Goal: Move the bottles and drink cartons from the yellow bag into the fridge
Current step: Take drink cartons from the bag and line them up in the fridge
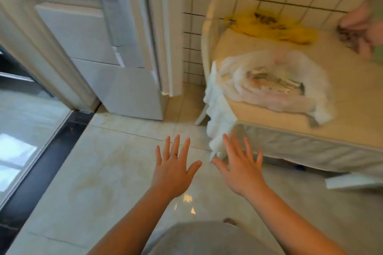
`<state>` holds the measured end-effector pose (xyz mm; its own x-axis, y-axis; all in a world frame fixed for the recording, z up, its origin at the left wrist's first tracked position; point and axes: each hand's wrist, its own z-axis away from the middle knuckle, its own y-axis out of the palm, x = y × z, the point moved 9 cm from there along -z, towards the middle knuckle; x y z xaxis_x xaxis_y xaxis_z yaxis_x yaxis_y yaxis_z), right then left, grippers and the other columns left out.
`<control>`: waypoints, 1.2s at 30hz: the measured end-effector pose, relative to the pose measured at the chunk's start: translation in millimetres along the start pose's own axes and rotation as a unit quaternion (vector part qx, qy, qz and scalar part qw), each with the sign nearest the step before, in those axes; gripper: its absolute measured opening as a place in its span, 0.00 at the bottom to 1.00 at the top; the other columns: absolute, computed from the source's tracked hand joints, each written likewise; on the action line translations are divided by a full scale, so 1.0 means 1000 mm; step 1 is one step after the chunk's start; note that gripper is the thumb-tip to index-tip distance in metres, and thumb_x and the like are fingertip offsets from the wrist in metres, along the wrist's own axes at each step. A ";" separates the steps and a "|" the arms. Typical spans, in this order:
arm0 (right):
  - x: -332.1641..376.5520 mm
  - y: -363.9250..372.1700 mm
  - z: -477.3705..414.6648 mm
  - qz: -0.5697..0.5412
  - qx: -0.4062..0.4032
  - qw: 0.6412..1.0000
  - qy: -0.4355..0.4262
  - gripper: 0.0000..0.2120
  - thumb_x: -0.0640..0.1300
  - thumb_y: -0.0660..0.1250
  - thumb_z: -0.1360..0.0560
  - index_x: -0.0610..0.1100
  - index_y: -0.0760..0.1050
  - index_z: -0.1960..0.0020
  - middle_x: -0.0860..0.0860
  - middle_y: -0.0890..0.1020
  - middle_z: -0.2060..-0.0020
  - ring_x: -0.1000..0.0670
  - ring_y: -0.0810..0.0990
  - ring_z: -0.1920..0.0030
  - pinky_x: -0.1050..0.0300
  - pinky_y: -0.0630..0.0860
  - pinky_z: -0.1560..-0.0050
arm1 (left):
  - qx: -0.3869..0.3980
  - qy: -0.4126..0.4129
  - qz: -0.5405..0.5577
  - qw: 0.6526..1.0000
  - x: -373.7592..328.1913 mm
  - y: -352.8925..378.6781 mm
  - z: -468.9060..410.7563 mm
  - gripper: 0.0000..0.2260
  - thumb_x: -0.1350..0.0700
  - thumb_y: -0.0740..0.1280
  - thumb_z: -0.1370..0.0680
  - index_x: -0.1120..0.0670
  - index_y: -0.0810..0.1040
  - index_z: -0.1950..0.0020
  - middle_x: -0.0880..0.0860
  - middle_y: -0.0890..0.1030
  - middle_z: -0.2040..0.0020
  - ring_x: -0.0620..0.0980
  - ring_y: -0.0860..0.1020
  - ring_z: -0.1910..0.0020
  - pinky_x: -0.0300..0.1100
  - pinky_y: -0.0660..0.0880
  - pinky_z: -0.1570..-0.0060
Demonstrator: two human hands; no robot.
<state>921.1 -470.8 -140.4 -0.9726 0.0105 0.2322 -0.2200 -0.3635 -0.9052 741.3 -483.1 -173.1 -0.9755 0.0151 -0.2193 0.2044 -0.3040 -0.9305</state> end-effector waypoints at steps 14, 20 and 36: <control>-0.260 -0.086 -0.030 -0.050 -0.028 0.996 0.067 0.35 0.69 0.47 0.22 0.60 0.36 0.22 0.58 0.39 0.21 0.47 0.36 0.21 0.36 0.37 0.25 | -0.005 0.060 0.008 0.998 -0.240 0.008 -0.101 0.35 0.31 0.42 0.22 0.45 0.38 0.20 0.52 0.37 0.20 0.54 0.29 0.24 0.55 0.30 0.29; -0.298 -0.112 -0.074 -0.040 -0.037 0.997 0.058 0.34 0.68 0.48 0.21 0.58 0.40 0.21 0.58 0.42 0.20 0.47 0.39 0.21 0.36 0.39 0.25 | 0.002 0.073 0.032 0.997 -0.273 0.004 -0.157 0.35 0.31 0.42 0.22 0.46 0.40 0.19 0.52 0.40 0.19 0.54 0.32 0.22 0.55 0.31 0.28; -0.321 -0.129 -0.249 0.178 0.039 0.976 -0.119 0.46 0.60 0.70 0.29 0.56 0.47 0.20 0.54 0.46 0.20 0.41 0.44 0.21 0.33 0.39 0.27 | -0.018 0.073 0.030 0.997 -0.282 0.002 -0.325 0.28 0.49 0.67 0.22 0.49 0.61 0.24 0.51 0.69 0.26 0.55 0.60 0.24 0.54 0.50 0.23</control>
<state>1243.5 -195.4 -186.4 -0.9392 -0.3432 -0.0077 0.1443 -0.3743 -0.9160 1042.7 -178.4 -208.1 -0.9399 0.1370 -0.3127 0.2672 -0.2749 -0.9236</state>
